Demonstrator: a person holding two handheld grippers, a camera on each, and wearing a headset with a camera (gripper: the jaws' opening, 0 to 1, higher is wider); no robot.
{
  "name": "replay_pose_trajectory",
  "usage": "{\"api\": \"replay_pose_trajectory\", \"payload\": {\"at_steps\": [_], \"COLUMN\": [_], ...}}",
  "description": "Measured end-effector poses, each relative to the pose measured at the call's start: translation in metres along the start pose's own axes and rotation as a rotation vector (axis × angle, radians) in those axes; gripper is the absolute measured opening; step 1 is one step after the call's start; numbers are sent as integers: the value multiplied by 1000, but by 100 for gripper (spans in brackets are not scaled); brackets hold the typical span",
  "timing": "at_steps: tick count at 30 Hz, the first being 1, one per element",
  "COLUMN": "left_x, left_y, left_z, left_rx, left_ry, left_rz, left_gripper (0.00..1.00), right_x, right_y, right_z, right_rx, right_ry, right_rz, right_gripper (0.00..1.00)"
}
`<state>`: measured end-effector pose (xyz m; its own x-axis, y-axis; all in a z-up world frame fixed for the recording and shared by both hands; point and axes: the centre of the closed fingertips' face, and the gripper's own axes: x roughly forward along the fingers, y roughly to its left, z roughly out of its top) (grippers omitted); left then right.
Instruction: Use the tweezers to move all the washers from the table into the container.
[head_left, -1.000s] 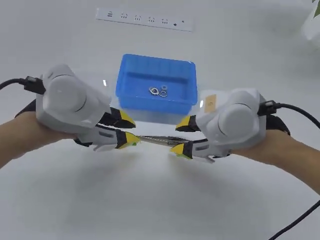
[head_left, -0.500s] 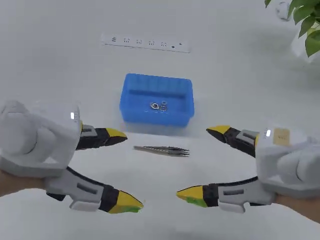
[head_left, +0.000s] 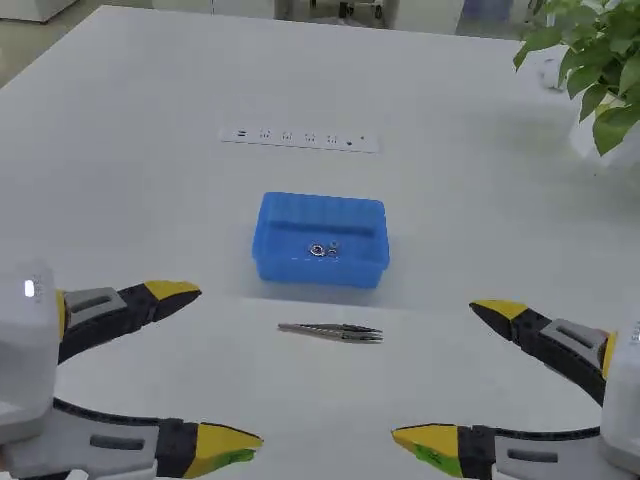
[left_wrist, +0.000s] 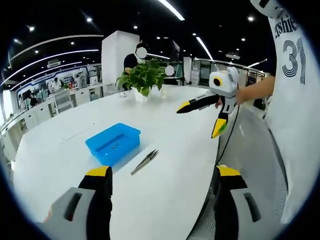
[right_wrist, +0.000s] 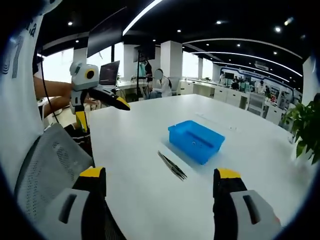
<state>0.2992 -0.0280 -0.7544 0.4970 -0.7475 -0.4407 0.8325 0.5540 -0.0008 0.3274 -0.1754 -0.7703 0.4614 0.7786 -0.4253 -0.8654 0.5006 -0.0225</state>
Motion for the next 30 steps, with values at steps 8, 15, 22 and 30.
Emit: {"api": "replay_pose_trajectory", "payload": {"at_steps": [8, 15, 22, 30], "left_x": [-17, -19, -18, -20], "left_y": [-2, -14, -24, -25], "left_z": [7, 7, 1, -3], "left_rx": [-24, -29, -52, -51], "left_ry": [-14, 1, 5, 46], "left_rz": [56, 57, 43, 42], "left_gripper": [85, 85, 83, 82], "right_x": [-4, -9, -18, -21], "right_y": [7, 7, 12, 9], "right_z": [6, 16, 1, 2], "right_rx": [34, 50, -8, 2], "right_ry": [-39, -70, -3, -10], "right_rz": [-54, -86, -88, -121], "right_gripper": [90, 90, 90, 89]}}
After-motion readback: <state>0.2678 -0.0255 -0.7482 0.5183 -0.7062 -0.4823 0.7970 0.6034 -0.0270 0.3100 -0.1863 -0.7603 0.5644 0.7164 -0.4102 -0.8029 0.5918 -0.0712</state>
